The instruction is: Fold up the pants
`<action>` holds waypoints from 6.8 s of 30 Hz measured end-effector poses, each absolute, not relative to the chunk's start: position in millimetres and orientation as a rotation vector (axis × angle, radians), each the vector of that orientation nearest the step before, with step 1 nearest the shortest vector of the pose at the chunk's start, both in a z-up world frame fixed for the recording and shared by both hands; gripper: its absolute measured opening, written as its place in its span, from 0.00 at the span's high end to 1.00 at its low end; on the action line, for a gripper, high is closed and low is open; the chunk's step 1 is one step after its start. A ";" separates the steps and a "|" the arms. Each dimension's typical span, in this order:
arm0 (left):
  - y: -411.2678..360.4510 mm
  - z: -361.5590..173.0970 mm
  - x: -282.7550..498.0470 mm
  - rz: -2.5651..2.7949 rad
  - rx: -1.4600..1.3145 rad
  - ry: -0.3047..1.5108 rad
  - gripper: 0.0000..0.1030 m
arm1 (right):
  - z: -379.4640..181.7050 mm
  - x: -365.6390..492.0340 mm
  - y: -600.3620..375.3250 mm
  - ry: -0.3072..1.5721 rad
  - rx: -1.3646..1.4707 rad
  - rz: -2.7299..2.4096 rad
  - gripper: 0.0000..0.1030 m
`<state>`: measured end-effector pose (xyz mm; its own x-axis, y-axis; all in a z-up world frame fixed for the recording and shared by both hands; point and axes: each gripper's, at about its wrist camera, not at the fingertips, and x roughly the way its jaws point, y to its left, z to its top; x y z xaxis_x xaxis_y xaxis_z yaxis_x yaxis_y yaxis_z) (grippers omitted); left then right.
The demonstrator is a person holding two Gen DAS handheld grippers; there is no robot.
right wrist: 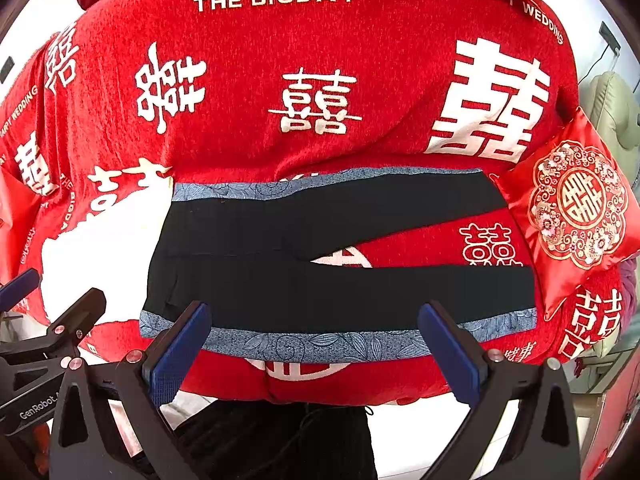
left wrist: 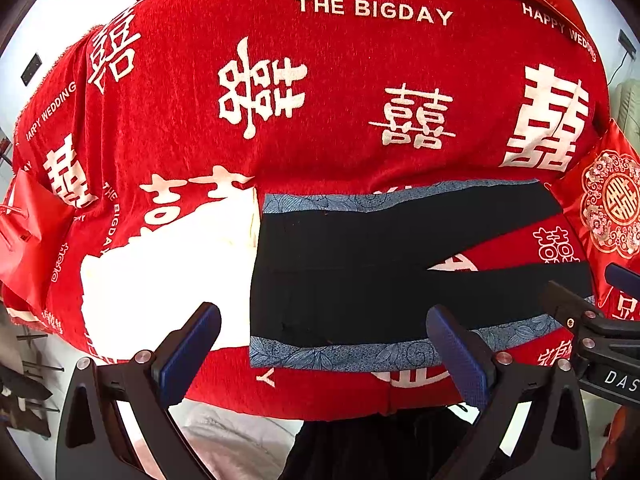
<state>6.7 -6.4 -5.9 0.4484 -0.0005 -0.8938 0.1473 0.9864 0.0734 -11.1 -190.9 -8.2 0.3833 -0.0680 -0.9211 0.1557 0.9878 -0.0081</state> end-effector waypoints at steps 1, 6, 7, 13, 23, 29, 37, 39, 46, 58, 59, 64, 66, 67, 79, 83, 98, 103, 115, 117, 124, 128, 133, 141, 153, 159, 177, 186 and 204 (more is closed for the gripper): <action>-5.9 -6.4 7.0 -0.091 0.147 1.104 0.00 | -8.7 -10.6 -191.2 1.170 0.085 -0.142 0.00; -5.2 -8.2 8.0 -0.089 0.147 1.108 0.00 | -12.3 -8.5 -189.8 1.178 0.081 -0.140 0.00; -4.5 -8.9 8.3 -0.089 0.147 1.110 0.00 | -13.1 -8.1 -189.8 1.180 0.081 -0.140 0.00; -3.5 -21.6 11.8 -0.088 0.147 1.144 0.00 | -22.1 -9.2 -192.0 1.199 0.086 -0.145 0.00; -6.1 -98.5 21.6 -0.073 0.172 1.283 0.00 | -91.8 -11.9 -200.9 1.328 0.114 -0.157 0.00; -9.1 -170.8 25.9 -0.060 0.168 1.362 0.00 | -167.8 -16.9 -206.2 1.423 0.125 -0.142 0.00; -15.1 -231.9 29.8 -0.058 0.140 1.402 0.00 | -242.0 -16.0 -220.5 1.493 0.137 -0.164 0.00; -16.6 -241.7 29.7 -0.044 0.138 1.413 0.00 | -254.1 -15.7 -224.2 1.508 0.149 -0.172 0.00; -20.2 -249.8 30.9 -0.038 0.140 1.424 0.00 | -258.2 -18.5 -232.9 1.516 0.165 -0.180 0.00; -8.2 -248.4 25.7 -0.058 0.109 1.401 0.00 | -260.9 -13.6 -245.2 1.494 0.182 -0.157 0.00; -3.4 -247.4 24.1 -0.073 0.083 1.392 0.00 | -258.4 -16.3 -248.3 1.480 0.210 -0.138 0.00; 33.6 -250.2 14.1 -0.170 -0.107 1.355 0.01 | -259.9 -36.8 -281.8 1.367 0.650 0.100 0.05; 46.3 -258.0 10.6 -0.187 -0.142 1.366 0.09 | -272.6 -48.4 -297.2 1.335 0.822 0.154 0.26; 54.1 -266.8 8.6 -0.204 -0.171 1.388 0.09 | -280.5 -52.6 -302.2 1.334 0.872 0.166 0.41; 81.2 -316.5 -14.3 -0.234 -0.344 1.486 0.09 | -361.2 -84.3 -322.9 1.296 1.239 0.290 0.43; 84.8 -310.5 -2.3 -0.241 -0.395 1.455 0.09 | -364.5 -83.7 -330.9 1.239 1.314 0.344 0.43; 90.1 -253.5 23.8 -0.214 -0.395 1.396 0.81 | -313.7 -56.2 -324.6 1.184 1.293 0.239 0.93; 84.8 -204.0 65.8 -0.228 -0.414 1.319 0.81 | -252.6 3.6 -340.9 1.156 1.180 0.315 0.93; 42.0 -255.8 259.2 -0.072 -0.258 1.209 0.81 | -289.4 253.2 -353.1 1.366 0.858 0.439 0.92; 41.6 -280.1 273.3 -0.030 -0.232 1.233 0.80 | -317.4 279.9 -347.1 1.421 0.802 0.425 0.90; 37.8 -278.5 278.6 0.020 -0.231 1.239 0.73 | -327.7 304.7 -330.5 1.469 0.645 0.445 0.52; 33.4 -228.6 249.0 0.074 -0.129 1.127 0.24 | -277.9 291.8 -323.0 1.376 0.487 0.470 0.19; 11.7 -250.1 246.2 0.037 -0.022 1.218 0.24 | -275.1 281.6 -293.5 1.423 0.277 0.461 0.66; -3.4 -331.5 291.0 0.167 0.068 1.264 0.22 | -327.5 312.9 -281.0 1.411 0.127 0.378 0.70; -87.8 -280.5 243.3 0.052 0.200 1.366 0.22 | -253.8 243.0 -324.6 1.353 0.063 0.336 0.34; -134.6 -263.3 208.3 -0.069 0.213 1.386 0.22 | -232.5 184.2 -374.0 1.361 0.088 0.193 0.34; -232.1 -275.9 87.8 -0.431 0.404 1.379 0.22 | -241.2 -94.1 -473.4 1.300 0.403 -0.316 0.34; -264.3 -280.7 65.4 -0.493 0.472 1.356 0.22 | -270.4 -119.3 -505.8 1.230 0.681 -0.264 0.43; -311.7 -246.3 119.0 -0.319 0.353 1.333 0.22 | -172.0 11.5 -599.2 1.144 0.693 0.115 0.98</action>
